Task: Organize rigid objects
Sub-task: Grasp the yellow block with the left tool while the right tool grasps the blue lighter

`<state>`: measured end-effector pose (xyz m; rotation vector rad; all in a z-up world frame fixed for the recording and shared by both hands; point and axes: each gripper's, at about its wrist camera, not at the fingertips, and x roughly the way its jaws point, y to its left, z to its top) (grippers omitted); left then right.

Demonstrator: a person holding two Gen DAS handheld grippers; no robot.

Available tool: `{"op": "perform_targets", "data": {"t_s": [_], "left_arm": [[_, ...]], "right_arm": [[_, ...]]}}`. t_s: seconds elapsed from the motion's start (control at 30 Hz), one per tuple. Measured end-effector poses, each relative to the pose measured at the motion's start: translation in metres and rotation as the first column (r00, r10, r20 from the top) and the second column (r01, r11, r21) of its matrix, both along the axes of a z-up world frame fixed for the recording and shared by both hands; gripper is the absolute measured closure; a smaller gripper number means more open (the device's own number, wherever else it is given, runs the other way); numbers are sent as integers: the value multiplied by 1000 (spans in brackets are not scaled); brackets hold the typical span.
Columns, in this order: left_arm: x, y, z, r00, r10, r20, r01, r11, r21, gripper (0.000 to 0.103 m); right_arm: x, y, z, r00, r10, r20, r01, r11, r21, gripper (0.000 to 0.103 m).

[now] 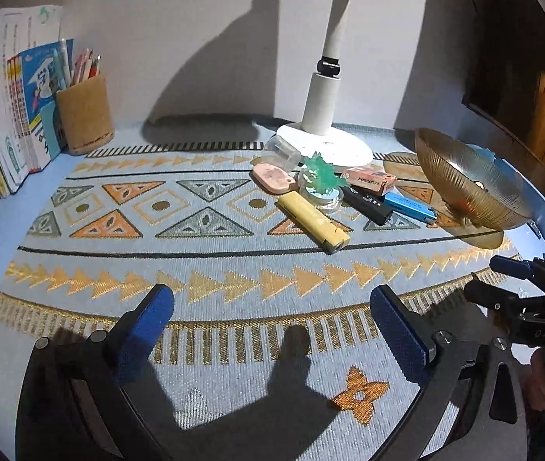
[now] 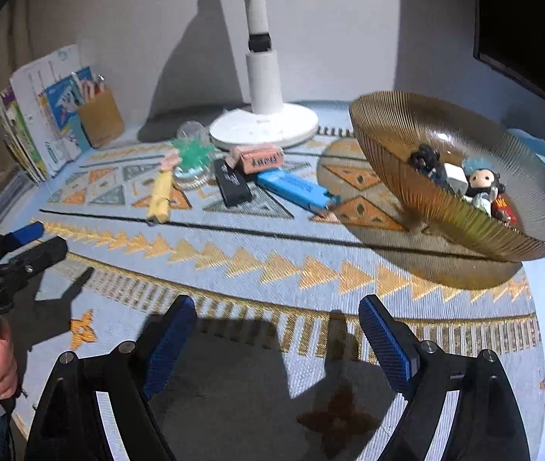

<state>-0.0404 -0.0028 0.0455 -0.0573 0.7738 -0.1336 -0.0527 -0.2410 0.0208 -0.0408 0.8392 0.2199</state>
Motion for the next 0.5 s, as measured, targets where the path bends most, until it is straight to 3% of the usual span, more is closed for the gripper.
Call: {"op": "perform_targets", "data": {"t_s": [0.17, 0.4, 0.47, 0.5], "left_arm": [[3, 3, -3, 1000, 16, -27, -16, 1000, -8, 1], [10, -6, -8, 997, 8, -78, -4, 999, 51, 1], [22, -10, -10, 986, -62, -156, 62, 998, -7, 1], [29, -14, -10, 976, -107, -191, 100, 994, -47, 1]], "right_arm": [[2, 1, -3, 1000, 2, -18, -2, 1000, -12, 17], [4, -3, -2, 999, -28, -27, 28, 1000, 0, 17], [12, -10, -1, 996, -39, -75, 42, 998, 42, 17], [16, -17, -1, 993, -46, -112, 59, 992, 114, 17]]}}
